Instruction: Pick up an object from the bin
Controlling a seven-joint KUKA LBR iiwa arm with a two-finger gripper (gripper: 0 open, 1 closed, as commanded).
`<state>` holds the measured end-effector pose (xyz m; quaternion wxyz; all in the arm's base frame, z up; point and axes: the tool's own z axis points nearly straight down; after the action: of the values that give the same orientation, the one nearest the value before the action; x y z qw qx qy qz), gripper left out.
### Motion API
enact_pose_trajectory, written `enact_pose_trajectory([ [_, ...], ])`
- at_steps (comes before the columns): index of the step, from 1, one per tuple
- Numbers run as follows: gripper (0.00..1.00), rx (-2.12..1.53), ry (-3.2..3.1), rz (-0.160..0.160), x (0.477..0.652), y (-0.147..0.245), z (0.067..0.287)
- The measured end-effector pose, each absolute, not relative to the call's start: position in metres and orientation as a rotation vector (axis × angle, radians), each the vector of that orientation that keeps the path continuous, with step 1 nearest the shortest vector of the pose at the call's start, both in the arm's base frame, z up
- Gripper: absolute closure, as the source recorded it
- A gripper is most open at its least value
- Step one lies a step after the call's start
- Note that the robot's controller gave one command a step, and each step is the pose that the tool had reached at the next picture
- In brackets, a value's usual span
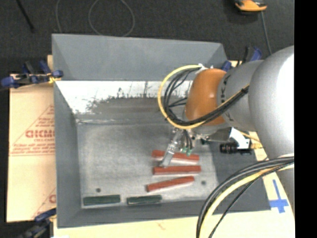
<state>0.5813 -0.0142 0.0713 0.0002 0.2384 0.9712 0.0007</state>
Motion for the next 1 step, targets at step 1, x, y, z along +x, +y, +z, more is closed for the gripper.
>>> enact_pose_trajectory([
  [1,0.0,0.739,3.05,-0.001,0.5825,-0.0157,0.0724],
])
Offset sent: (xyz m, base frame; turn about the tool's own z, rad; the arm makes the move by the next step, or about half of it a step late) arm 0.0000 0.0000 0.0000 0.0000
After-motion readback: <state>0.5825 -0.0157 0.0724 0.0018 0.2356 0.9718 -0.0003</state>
